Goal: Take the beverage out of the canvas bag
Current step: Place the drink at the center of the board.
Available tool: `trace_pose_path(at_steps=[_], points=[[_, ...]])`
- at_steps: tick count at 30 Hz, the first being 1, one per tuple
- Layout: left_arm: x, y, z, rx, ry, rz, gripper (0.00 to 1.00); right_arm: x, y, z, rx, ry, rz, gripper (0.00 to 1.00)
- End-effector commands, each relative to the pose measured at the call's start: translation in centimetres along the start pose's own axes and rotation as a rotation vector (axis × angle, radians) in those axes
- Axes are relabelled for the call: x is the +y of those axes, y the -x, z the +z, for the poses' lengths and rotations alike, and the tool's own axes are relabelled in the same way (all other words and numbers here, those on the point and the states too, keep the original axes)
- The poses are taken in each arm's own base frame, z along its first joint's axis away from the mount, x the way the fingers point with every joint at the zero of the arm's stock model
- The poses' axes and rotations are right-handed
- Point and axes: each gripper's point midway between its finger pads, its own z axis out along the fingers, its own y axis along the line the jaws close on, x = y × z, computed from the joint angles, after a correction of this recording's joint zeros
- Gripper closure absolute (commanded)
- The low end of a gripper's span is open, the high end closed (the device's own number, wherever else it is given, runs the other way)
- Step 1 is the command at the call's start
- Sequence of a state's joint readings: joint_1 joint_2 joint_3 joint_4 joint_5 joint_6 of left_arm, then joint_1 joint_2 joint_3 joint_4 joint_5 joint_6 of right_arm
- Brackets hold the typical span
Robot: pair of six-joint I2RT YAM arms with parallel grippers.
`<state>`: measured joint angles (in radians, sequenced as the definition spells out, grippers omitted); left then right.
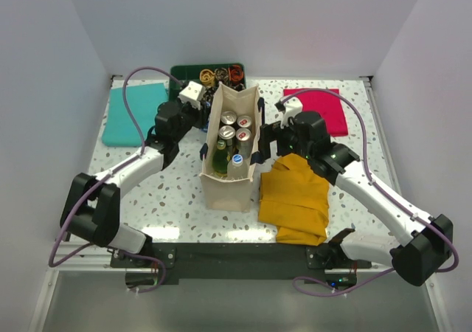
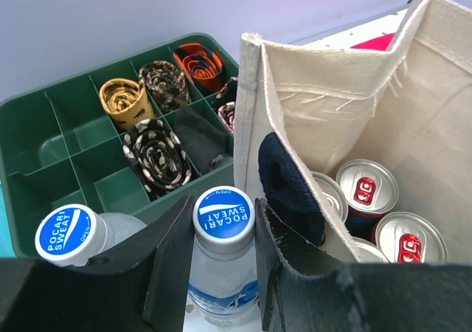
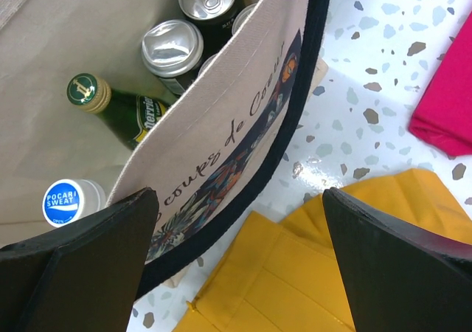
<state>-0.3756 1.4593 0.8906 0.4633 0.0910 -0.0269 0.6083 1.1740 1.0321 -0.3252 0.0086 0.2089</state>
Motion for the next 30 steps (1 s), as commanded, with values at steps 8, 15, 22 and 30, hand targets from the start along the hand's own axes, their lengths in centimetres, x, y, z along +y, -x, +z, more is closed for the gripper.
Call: trace_pose_path(at_steps=[8,15,22,30], points=[[2.3,6.6,1.2,-0.264,0.078,0.005,1.0,0.7,2.4,0.1,-0.062,0.023,0.004,0.02],[2.6,6.9,1.5,-0.275,0.093,0.013,1.0,0.6,2.0,0.7,-0.043,0.017,0.001,0.02],[2.3,5.5,1.6,-0.249,0.082,-0.012,0.77,0.6,2.0,0.7,-0.04,0.016,0.001,0.02],[2.5,4.6,1.6,-0.22,0.092,-0.022,0.45,0.5,2.0,0.5,-0.042,0.011,-0.003,0.02]])
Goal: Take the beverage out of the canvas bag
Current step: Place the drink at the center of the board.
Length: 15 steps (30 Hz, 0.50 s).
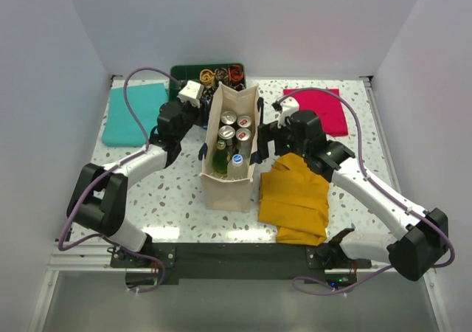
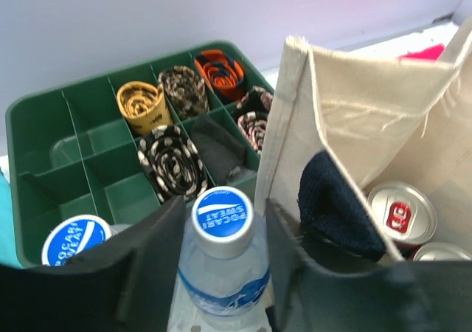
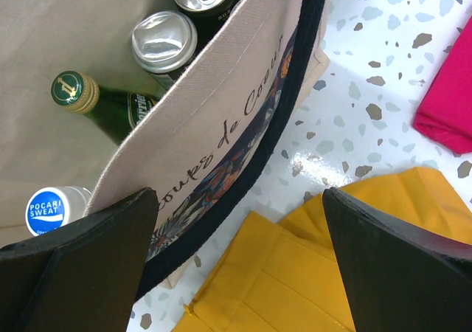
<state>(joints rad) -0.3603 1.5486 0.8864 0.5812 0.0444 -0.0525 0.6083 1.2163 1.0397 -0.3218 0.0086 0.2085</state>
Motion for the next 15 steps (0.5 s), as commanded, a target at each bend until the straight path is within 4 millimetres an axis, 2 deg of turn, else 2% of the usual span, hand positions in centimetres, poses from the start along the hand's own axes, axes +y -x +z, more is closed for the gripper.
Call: trace_pose_path(at_steps=[1,2,5,9,15], points=[[0.8,5.7,0.1,-0.192,0.03,-0.002,0.4,0.6,2.7,-0.6,-0.075,0.017,-0.003,0.02],[0.8,5.7,0.0,-0.19,0.034,-0.004,0.33,0.7,2.7,-0.7,-0.077,0.019,-0.003,0.02],[0.9,5.6,0.0,-0.187,0.034,-0.002,0.26,0.6,2.6,-0.7,-0.075,0.017,-0.004,0.02],[0.9,5.5,0.0,-0.178,0.036,-0.003,0.24,0.6,2.6,-0.9,-0.077,0.014,-0.003,0.02],[0.6,6.8,-0.8,-0.19,0.026,-0.007,0.22,0.5,2.8,-0.9,-0.083,0.013,-0.001,0.02]])
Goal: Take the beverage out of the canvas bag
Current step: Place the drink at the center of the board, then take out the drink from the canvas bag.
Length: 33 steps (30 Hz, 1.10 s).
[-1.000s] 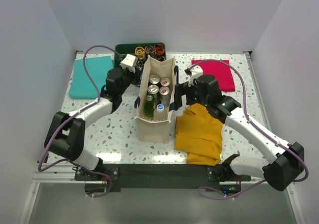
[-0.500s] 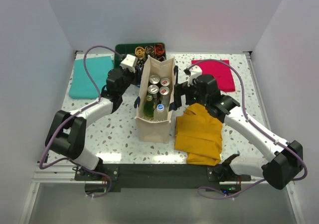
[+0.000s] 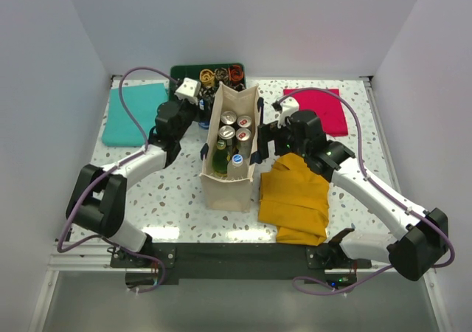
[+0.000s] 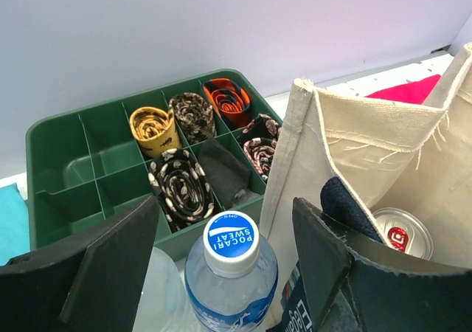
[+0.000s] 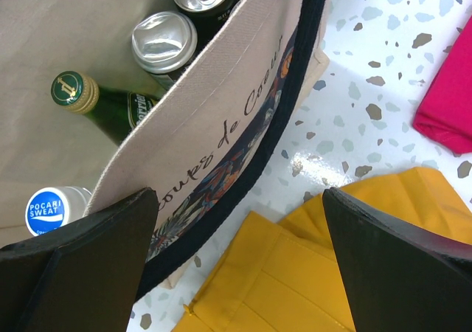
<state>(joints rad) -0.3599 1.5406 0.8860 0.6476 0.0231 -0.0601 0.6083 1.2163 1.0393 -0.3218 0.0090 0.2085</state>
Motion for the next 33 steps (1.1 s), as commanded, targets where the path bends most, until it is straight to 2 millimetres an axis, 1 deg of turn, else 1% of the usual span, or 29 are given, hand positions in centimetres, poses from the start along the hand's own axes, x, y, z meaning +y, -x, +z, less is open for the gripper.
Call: trace_pose_path(at_steps=[1,2,4,5,7,8,10,11,12,13,15,16,17,19,20,21,22,24,25,26,27,28,30,31,33], points=[[0.3,4.6,-0.6,-0.102,0.005,-0.006,0.21,0.5,2.8,-0.9,-0.082,0.012,-0.001,0.02],[0.2,5.3,-0.9,-0.114,0.002,-0.009,0.21,0.5,2.8,-0.9,-0.084,0.012,0.0,0.02],[0.1,5.6,-1.4,-0.121,0.001,-0.013,0.21,0.5,2.8,-1.1,-0.085,0.012,-0.001,0.02],[0.1,6.3,-1.9,-0.137,0.0,-0.02,0.2,0.6,3.1,-1.2,-0.094,0.016,0.001,0.02],[0.1,6.7,-2.5,-0.16,0.002,-0.024,0.17,0.7,3.1,-1.5,-0.101,0.022,0.001,0.02],[0.1,7.3,-2.9,-0.174,0.002,-0.024,0.16,0.7,3.2,-1.6,-0.102,0.023,0.0,0.02],[-0.1,7.6,-3.1,-0.166,-0.006,-0.027,0.16,0.8,3.3,-1.9,-0.11,0.028,0.001,0.02],[-0.3,8.2,-3.4,-0.177,-0.019,-0.031,0.15,0.9,3.4,-2.2,-0.117,0.033,0.001,0.02],[-0.4,8.3,-3.6,-0.173,-0.022,-0.036,0.15,0.9,3.5,-2.4,-0.123,0.033,0.002,0.02],[-0.5,9.0,-4.0,-0.187,-0.027,-0.038,0.15,0.9,3.6,-2.6,-0.129,0.036,0.001,0.02],[-0.7,9.2,-4.5,-0.179,-0.034,-0.044,0.14,1.0,4.0,-3.3,-0.149,0.04,0.002,0.02],[-0.8,9.8,-4.9,-0.188,-0.039,-0.046,0.13,0.9,3.9,-3.5,-0.149,0.038,0.004,0.02],[-0.9,10.0,-5.2,-0.189,-0.045,-0.056,0.13,1.1,4.3,-4.2,-0.169,0.044,0.005,0.02],[-1.4,10.3,-5.6,-0.191,-0.067,-0.061,0.12,0.6,4.7,-5.0,-0.197,0.02,0.015,0.02],[-1.7,10.0,-5.7,-0.182,-0.084,-0.068,0.12,0.5,5.0,-5.4,-0.22,0.01,0.036,0.02],[-1.7,9.7,-5.7,-0.165,-0.084,-0.077,0.11,0.2,5.2,-6.3,-0.256,0.002,0.049,0.02],[-1.8,9.7,-5.8,-0.161,-0.086,-0.085,0.1,0.5,5.7,-6.8,-0.288,0.015,0.055,0.02],[-2.3,9.5,-6.1,-0.157,-0.111,-0.112,0.07,0.7,6.0,-7.7,-0.321,0.036,0.056,0.02],[-2.7,9.8,-6.4,-0.159,-0.133,-0.119,0.02,0.9,5.9,-7.9,-0.317,0.045,0.053,0.02],[-2.9,10.0,-6.5,-0.16,-0.144,-0.131,0.0,0.8,5.9,-8.0,-0.315,0.04,0.053,0.02],[-3.1,9.4,-6.6,-0.131,-0.148,-0.137,0.0,0.6,6.0,-8.1,-0.318,0.031,0.058,0.02],[-3.0,9.6,-6.7,-0.129,-0.143,-0.142,0.0,0.2,5.8,-8.0,-0.312,0.01,0.066,0.02],[-3.0,9.0,-7.0,-0.1,-0.137,-0.158,0.0,0.1,5.7,-8.0,-0.303,0.0,0.068,0.02],[-3.2,9.1,-7.4,-0.099,-0.144,-0.159,0.0,0.0,5.5,-7.8,-0.295,-0.009,0.074,0.02],[-3.0,8.9,-8.1,-0.079,-0.129,-0.161,0.0,-0.3,5.2,-7.6,-0.278,-0.025,0.081,0.02]])
